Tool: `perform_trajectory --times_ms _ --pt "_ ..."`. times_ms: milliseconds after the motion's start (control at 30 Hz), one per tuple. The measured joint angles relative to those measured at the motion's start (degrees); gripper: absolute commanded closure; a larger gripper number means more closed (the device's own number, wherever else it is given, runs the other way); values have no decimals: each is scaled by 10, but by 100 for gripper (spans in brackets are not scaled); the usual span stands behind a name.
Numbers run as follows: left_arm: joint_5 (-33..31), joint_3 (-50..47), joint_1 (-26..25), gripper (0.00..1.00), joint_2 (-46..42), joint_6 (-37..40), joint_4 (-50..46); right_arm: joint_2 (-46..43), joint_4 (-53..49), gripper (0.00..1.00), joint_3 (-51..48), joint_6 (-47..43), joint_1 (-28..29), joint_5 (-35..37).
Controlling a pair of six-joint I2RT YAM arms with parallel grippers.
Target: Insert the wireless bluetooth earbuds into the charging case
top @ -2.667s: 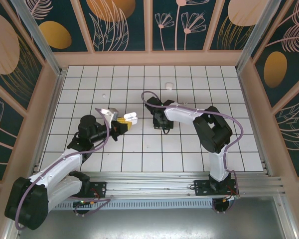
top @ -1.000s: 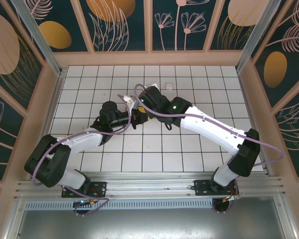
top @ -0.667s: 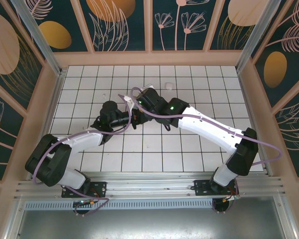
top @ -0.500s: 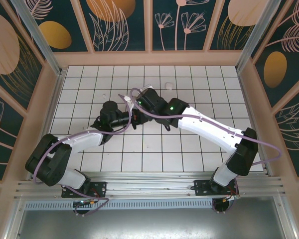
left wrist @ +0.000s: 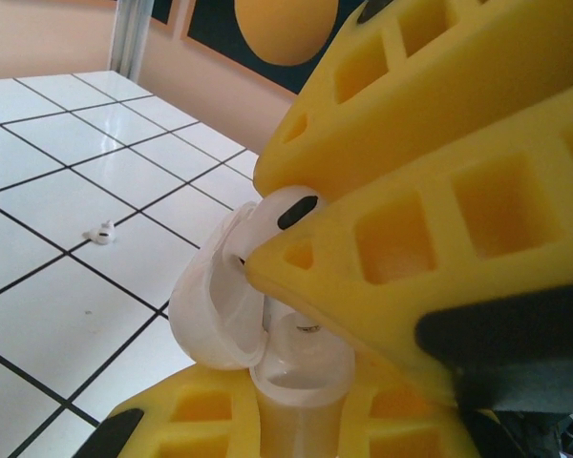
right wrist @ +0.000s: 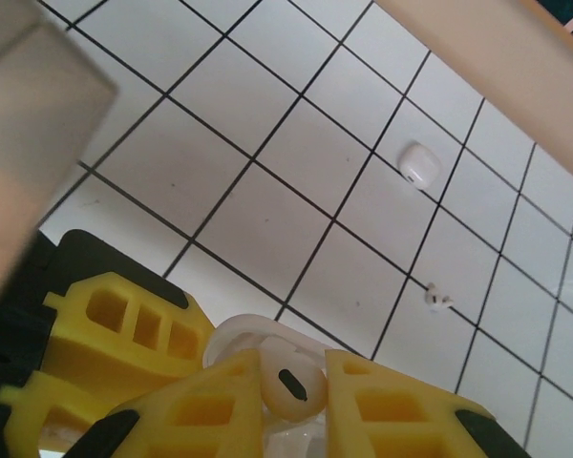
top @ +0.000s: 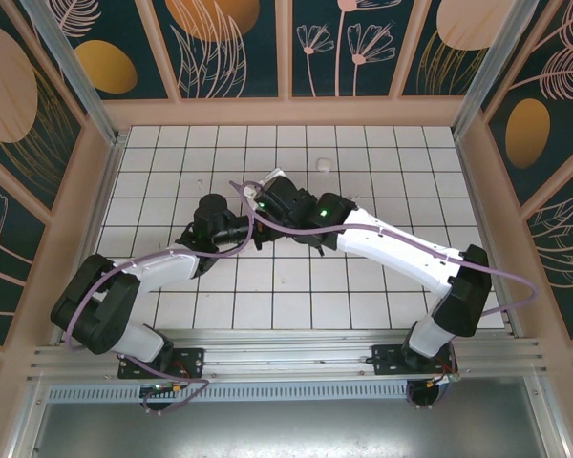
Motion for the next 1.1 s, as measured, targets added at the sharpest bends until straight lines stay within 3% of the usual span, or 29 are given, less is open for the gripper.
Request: perform_trajectory --times_ms 533,867,1100 --pt "23 0 0 100 3 0 -3 -2 -1 81 -8 -25 9 6" --pt "26 3 0 100 3 3 -6 -30 18 81 -30 20 -35 -97" --pt "-14 20 0 100 3 37 -35 -56 32 77 -40 88 -110 -193"
